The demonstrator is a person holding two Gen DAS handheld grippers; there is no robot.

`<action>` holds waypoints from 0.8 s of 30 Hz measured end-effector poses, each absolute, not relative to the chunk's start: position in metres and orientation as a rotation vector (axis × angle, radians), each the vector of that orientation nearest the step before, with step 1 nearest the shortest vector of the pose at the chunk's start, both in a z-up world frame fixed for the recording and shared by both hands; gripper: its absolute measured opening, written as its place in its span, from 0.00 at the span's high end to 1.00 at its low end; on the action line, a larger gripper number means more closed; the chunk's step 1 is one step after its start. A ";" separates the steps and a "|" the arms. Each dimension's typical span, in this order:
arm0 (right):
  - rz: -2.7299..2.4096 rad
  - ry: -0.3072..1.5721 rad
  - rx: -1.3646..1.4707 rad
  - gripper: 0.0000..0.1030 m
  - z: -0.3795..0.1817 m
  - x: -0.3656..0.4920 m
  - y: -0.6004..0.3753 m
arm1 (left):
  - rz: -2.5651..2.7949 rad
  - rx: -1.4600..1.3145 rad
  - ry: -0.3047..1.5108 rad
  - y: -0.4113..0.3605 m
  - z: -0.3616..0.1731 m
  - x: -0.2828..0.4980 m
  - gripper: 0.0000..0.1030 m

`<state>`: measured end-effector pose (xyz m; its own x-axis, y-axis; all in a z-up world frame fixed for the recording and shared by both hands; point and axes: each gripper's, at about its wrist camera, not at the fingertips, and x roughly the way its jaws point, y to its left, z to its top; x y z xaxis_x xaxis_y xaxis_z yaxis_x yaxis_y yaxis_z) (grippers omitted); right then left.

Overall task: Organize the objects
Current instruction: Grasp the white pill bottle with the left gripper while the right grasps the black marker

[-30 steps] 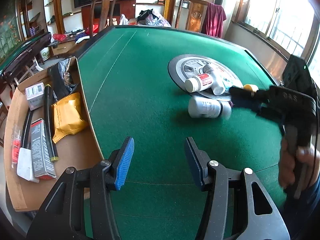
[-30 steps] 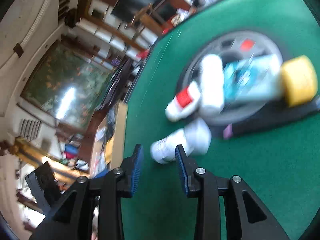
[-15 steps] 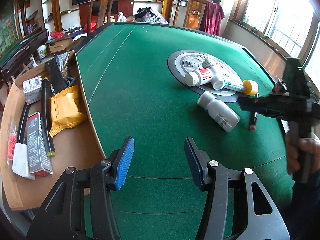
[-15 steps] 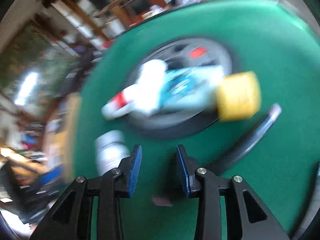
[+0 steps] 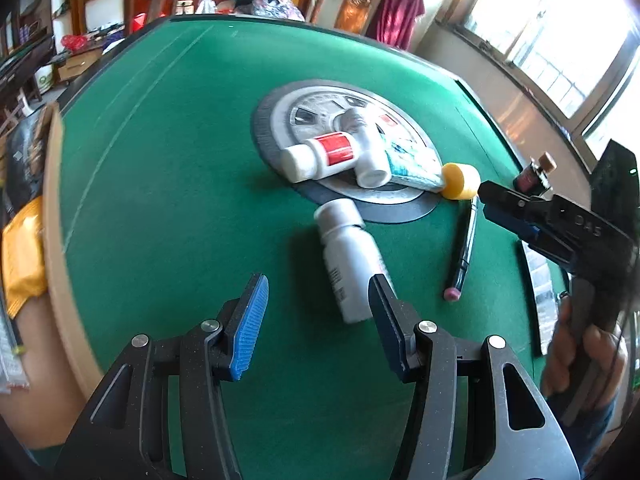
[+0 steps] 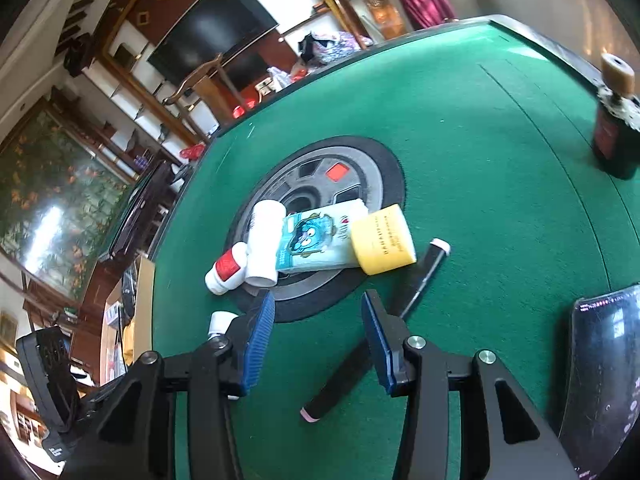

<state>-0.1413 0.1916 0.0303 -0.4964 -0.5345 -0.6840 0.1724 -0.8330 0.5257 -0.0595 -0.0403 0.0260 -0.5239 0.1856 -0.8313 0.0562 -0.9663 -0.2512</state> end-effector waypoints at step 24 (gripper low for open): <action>-2.444 -0.387 1.494 0.55 0.005 -0.143 0.189 | 2.725 -1.490 -0.167 -0.038 -0.002 -0.078 0.67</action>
